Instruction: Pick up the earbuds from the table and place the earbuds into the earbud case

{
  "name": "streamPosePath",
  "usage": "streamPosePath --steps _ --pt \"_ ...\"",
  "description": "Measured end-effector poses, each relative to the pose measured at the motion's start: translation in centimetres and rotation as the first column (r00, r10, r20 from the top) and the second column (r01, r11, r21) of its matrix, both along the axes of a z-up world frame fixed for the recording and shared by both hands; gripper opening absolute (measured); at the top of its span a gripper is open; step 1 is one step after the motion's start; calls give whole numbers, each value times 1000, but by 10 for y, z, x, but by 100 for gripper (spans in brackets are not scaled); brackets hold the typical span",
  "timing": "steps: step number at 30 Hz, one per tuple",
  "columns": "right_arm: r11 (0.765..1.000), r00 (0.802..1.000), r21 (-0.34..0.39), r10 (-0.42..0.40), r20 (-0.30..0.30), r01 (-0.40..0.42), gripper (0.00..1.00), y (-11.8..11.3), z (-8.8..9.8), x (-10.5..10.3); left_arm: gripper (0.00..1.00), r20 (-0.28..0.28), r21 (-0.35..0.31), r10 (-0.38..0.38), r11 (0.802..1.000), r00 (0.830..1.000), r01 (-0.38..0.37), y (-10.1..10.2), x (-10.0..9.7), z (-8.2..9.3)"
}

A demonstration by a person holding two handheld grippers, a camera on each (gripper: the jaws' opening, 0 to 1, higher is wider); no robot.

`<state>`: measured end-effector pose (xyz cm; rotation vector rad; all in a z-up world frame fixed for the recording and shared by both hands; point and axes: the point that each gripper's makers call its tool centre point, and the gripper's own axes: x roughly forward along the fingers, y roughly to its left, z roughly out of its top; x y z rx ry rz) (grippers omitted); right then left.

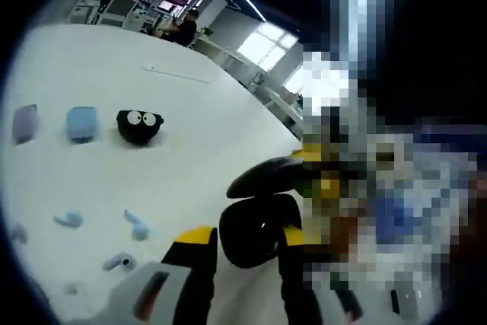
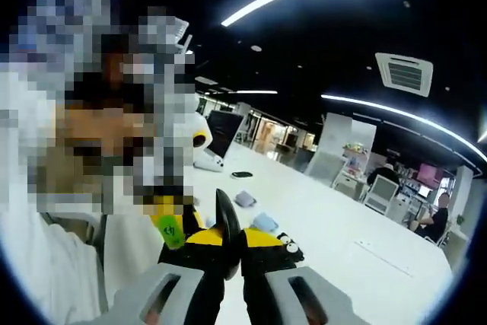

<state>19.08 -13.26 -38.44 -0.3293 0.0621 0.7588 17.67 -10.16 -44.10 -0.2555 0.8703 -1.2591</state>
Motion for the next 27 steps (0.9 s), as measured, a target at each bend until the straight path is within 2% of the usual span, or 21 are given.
streamPosePath --steps 5,9,10,16,20,24,27 --pt "1000 1000 -5 -2 4 2 6 1 0 -1 29 -42 -29 28 999 999 -29 3 6 5" --pt "1000 1000 -16 -1 5 1 6 4 -2 -2 27 -19 30 22 999 1000 -22 0 7 -3" --pt "1000 1000 -25 -8 11 8 6 4 -1 -2 27 -56 22 28 999 998 -27 -2 5 -3" --pt "1000 1000 -24 -16 25 17 6 -1 2 -1 27 -33 8 22 1000 999 -22 -5 8 2" --pt "999 1000 38 2 7 -2 6 -4 6 -2 38 -18 -21 18 1000 1000 -18 -3 8 9" --pt "998 1000 61 10 4 -10 6 -6 9 -3 51 4 -58 22 998 1000 -21 2 10 20" --pt "995 999 92 32 -9 -31 6 -6 11 -4 54 34 -113 15 994 999 -11 9 10 33"
